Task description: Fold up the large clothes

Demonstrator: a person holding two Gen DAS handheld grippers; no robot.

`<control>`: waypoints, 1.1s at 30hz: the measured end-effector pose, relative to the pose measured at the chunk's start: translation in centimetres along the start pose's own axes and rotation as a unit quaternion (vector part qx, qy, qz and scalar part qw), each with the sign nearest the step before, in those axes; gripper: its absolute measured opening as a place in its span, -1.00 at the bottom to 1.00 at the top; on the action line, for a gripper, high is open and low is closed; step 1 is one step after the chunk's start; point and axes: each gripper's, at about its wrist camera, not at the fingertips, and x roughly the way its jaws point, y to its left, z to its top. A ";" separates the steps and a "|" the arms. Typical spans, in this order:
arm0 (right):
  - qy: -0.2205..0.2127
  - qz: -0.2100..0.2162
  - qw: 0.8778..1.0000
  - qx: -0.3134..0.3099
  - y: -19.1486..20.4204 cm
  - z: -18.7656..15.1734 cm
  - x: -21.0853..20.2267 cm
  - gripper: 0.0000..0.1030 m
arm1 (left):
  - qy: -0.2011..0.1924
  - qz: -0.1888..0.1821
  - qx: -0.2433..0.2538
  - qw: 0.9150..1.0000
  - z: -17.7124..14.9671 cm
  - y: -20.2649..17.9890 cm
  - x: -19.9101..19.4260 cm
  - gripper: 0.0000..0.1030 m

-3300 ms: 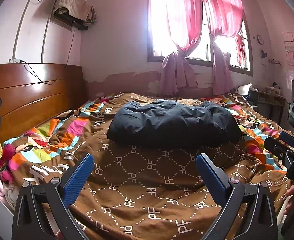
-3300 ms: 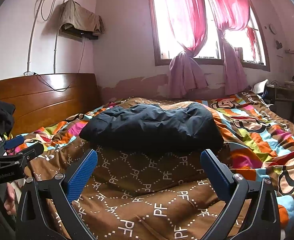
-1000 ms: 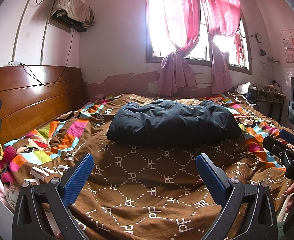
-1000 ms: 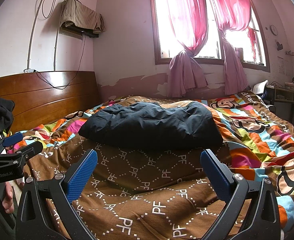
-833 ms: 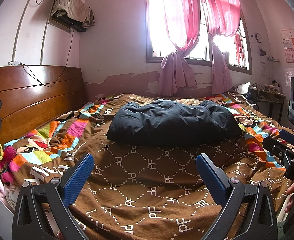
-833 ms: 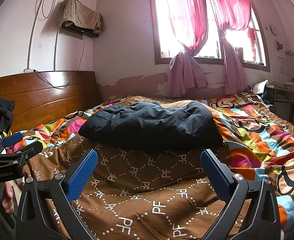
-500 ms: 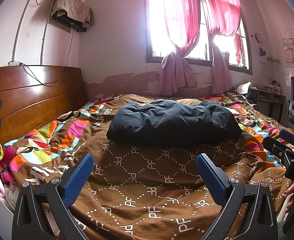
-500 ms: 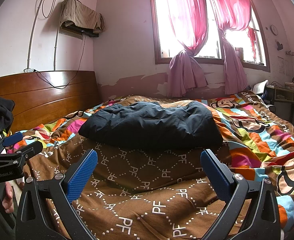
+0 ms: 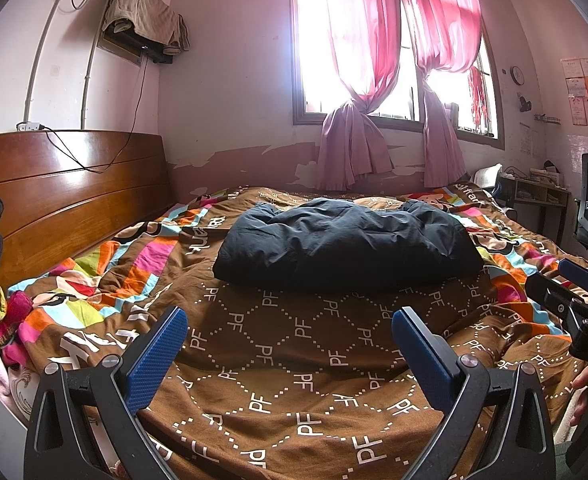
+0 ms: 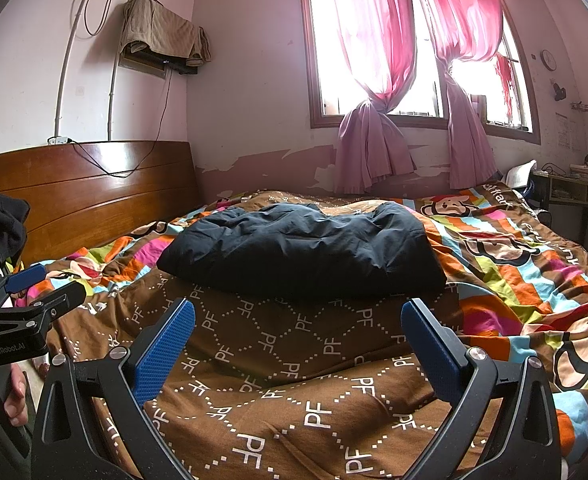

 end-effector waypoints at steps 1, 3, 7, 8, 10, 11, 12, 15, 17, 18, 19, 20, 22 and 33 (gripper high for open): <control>0.000 0.000 1.000 0.000 0.0 0.0 0.0 0.97 | 0.001 0.000 0.000 1.000 0.0 0.0 0.0 1.00; 0.000 0.000 1.000 0.000 0.0 0.1 0.0 0.97 | 0.003 -0.002 -0.002 1.000 0.0 0.0 0.0 1.00; 0.001 0.000 1.000 0.000 0.0 0.0 0.0 0.98 | 0.009 -0.003 -0.002 1.000 -0.2 0.5 0.2 1.00; 0.000 0.000 1.000 0.000 0.0 0.1 0.0 0.97 | 0.011 -0.003 0.000 1.000 -0.3 0.5 0.3 1.00; 0.000 0.000 1.000 0.000 0.0 0.1 0.0 0.97 | 0.015 0.000 0.006 1.000 -0.4 0.4 0.4 1.00; 0.000 0.000 1.000 0.000 0.0 0.1 0.0 0.97 | 0.017 0.001 0.008 1.000 -0.4 0.4 0.5 1.00; 0.000 0.000 1.000 -0.001 0.0 0.0 0.0 0.97 | 0.018 0.001 0.010 1.000 -0.4 0.4 0.6 1.00; 0.000 0.000 1.000 0.000 0.0 0.1 0.0 0.97 | 0.031 -0.008 0.002 0.999 -0.4 0.5 1.0 1.00; 0.001 0.000 1.000 -0.001 0.0 0.0 0.0 0.97 | 0.047 -0.013 -0.007 0.999 -0.6 0.6 1.5 1.00; 0.002 0.000 1.000 -0.001 0.0 -0.1 -0.1 0.97 | 0.054 -0.012 -0.011 0.998 -0.7 0.7 1.7 1.00; 0.002 0.000 1.000 -0.001 -0.1 -0.2 -0.2 0.98 | 0.060 -0.006 -0.014 0.998 -0.8 0.9 1.9 1.00; 0.002 0.000 1.000 -0.002 -0.3 -0.3 -0.2 0.97 | 0.063 -0.002 -0.016 0.998 -0.9 1.0 2.0 1.00; 0.004 0.000 1.000 -0.003 -0.4 -0.5 -0.4 0.97 | 0.068 0.004 -0.019 0.998 -1.0 1.2 2.2 1.00; 0.011 0.004 1.000 -0.007 -1.2 -0.7 -0.2 0.97 | 0.068 0.006 -0.017 0.998 -1.2 1.4 2.5 1.00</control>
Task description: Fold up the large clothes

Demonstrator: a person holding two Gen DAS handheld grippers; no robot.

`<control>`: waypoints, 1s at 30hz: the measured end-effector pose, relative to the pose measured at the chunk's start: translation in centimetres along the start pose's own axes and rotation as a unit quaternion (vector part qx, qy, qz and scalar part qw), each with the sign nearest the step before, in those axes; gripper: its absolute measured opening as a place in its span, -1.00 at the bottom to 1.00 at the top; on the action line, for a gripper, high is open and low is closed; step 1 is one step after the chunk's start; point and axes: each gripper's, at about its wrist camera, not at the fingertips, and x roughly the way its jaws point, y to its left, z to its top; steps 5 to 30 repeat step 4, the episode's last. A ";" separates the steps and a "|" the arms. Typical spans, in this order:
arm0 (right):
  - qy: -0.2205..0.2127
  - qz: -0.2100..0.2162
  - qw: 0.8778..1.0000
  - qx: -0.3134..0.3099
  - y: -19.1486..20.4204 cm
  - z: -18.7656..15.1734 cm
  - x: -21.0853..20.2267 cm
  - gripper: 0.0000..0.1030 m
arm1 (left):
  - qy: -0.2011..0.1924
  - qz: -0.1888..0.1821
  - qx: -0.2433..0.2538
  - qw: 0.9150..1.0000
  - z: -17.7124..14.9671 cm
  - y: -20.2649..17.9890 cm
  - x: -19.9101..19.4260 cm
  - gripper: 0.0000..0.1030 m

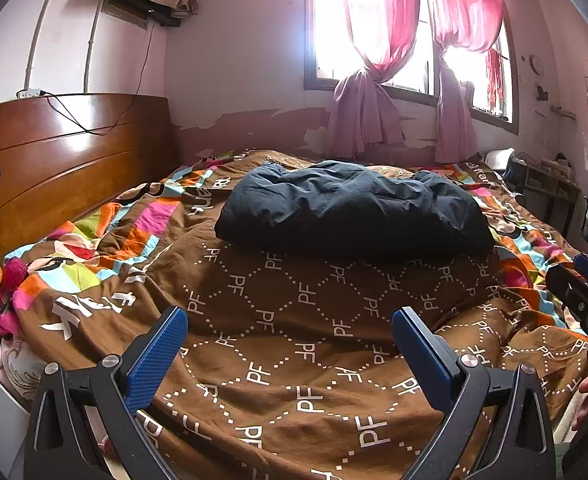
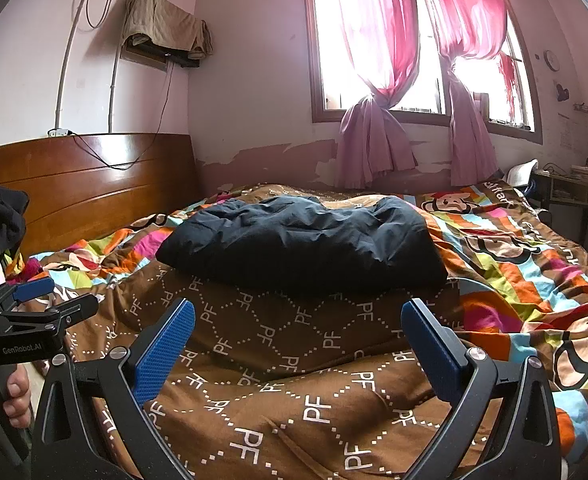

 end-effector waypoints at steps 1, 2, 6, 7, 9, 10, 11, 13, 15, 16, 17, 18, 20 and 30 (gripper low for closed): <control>0.001 0.000 1.000 0.000 -0.2 -0.1 -0.1 0.98 | 0.000 0.001 0.001 1.000 0.0 0.1 0.0 1.00; 0.001 0.000 1.000 0.000 -0.3 -0.1 -0.2 0.97 | -0.001 0.002 0.001 1.000 0.0 0.1 0.1 1.00; 0.003 0.001 1.000 0.000 -0.3 -0.1 -0.1 0.97 | -0.001 0.004 0.002 1.000 0.0 0.1 0.1 1.00; 0.003 0.001 1.000 0.000 -0.3 -0.1 -0.1 0.97 | -0.001 0.004 0.002 1.000 0.0 0.1 0.1 1.00; 0.003 0.001 1.000 0.000 -0.3 -0.1 -0.1 0.97 | -0.001 0.004 0.002 1.000 0.0 0.1 0.1 1.00; 0.003 0.001 1.000 0.000 -0.3 -0.1 -0.1 0.97 | -0.001 0.004 0.002 1.000 0.0 0.1 0.1 1.00; 0.003 0.001 1.000 0.000 -0.3 -0.1 -0.1 0.97 | -0.001 0.004 0.002 1.000 0.0 0.1 0.1 1.00; 0.003 0.001 1.000 0.000 -0.3 -0.1 -0.1 0.97 | -0.001 0.004 0.002 1.000 0.0 0.1 0.1 1.00; 0.003 0.001 1.000 0.000 -0.3 -0.1 -0.1 0.97 | -0.001 0.004 0.002 1.000 0.0 0.1 0.1 1.00; 0.003 0.001 1.000 0.000 -0.3 -0.1 -0.1 0.97 | -0.001 0.004 0.002 1.000 0.0 0.1 0.1 1.00; 0.003 0.001 1.000 0.000 -0.3 -0.1 -0.1 0.97 | -0.001 0.004 0.002 1.000 0.0 0.1 0.1 1.00; 0.003 0.001 1.000 0.000 -0.3 -0.1 -0.1 0.97 | -0.001 0.004 0.002 1.000 0.0 0.1 0.1 1.00; 0.003 0.001 1.000 0.000 -0.3 -0.1 -0.1 0.97 | -0.001 0.004 0.002 1.000 0.0 0.1 0.1 1.00; 0.003 0.001 1.000 0.000 -0.3 -0.1 -0.1 0.97 | -0.001 0.004 0.002 1.000 0.0 0.1 0.1 1.00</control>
